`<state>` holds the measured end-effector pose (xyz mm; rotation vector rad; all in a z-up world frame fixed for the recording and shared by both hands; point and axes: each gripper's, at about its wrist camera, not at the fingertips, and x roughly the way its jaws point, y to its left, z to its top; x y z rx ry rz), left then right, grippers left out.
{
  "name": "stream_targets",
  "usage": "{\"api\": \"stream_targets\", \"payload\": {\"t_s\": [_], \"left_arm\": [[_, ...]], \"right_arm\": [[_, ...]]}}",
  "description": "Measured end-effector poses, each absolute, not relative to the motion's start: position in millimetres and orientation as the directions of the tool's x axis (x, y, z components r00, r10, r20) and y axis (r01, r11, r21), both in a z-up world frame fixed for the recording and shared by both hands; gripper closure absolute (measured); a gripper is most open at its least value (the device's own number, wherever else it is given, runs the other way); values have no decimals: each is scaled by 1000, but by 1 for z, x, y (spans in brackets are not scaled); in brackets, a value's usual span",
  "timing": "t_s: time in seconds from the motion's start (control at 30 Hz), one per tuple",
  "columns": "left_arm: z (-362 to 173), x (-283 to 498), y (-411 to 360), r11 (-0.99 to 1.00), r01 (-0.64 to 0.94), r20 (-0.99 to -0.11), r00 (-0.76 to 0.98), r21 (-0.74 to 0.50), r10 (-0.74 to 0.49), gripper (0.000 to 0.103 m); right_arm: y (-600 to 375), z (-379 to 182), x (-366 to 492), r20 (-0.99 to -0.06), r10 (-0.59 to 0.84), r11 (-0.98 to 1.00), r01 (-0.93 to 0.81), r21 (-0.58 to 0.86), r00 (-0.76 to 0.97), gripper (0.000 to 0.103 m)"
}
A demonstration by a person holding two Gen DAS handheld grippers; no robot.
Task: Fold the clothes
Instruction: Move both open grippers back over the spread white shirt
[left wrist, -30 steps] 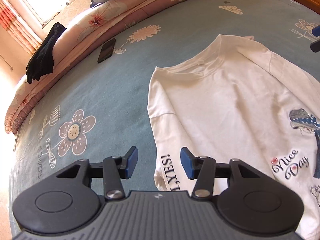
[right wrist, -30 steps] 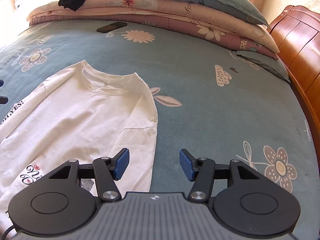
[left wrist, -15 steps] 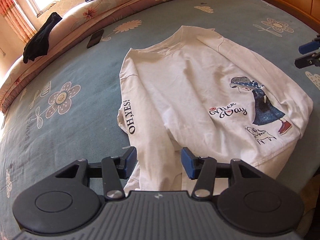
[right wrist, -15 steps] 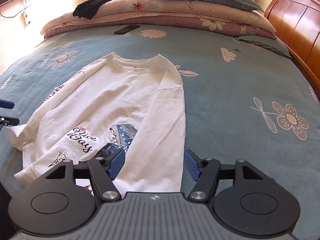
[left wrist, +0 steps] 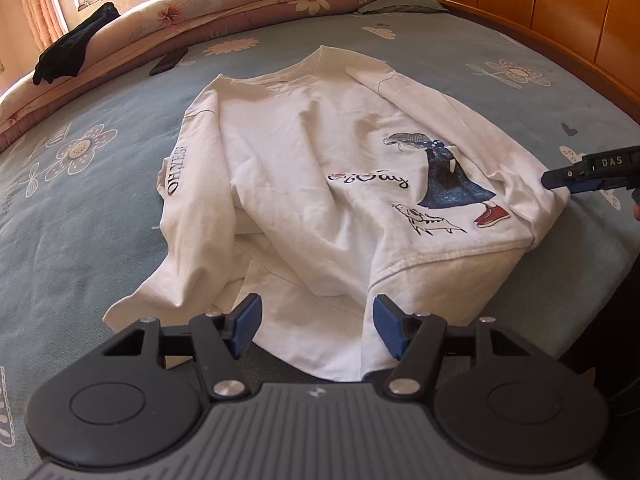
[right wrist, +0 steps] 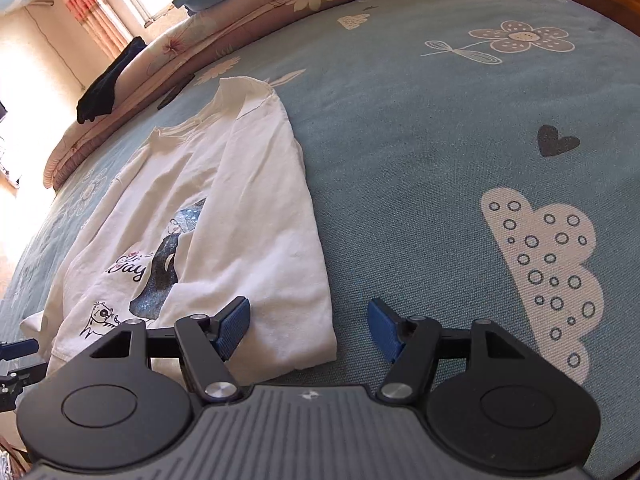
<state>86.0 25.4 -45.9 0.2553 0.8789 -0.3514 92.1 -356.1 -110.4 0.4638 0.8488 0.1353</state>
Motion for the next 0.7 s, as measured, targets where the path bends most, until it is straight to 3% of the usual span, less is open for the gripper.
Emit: {"api": "stream_targets", "payload": {"t_s": [0.17,0.4,0.43,0.47,0.5,0.57,0.7], "left_arm": [[-45,82,32,935,355,-774,594,8,-218,38],[-44,82,25,925,379,-769,601,36,-216,37],[-44,84,23,925,379,-770,599,34,-217,37],[-44,85,22,925,379,-771,599,34,-217,37],[-44,86,20,925,378,-770,600,35,-216,37],[-45,87,18,925,380,-770,600,34,-218,37],[-46,86,16,920,390,-772,596,37,-222,37]], "right_arm": [[-363,-118,95,-585,465,803,-38,595,664,34],[-366,-107,99,-472,539,745,-133,653,698,37],[-364,-107,102,-497,536,758,-131,638,683,40],[-361,-108,105,-532,520,783,-124,610,669,52],[-359,-110,108,-566,498,810,-118,575,657,70],[-355,-110,110,-625,445,856,-101,506,641,91],[-354,-96,107,-635,390,893,-106,438,667,97]]}}
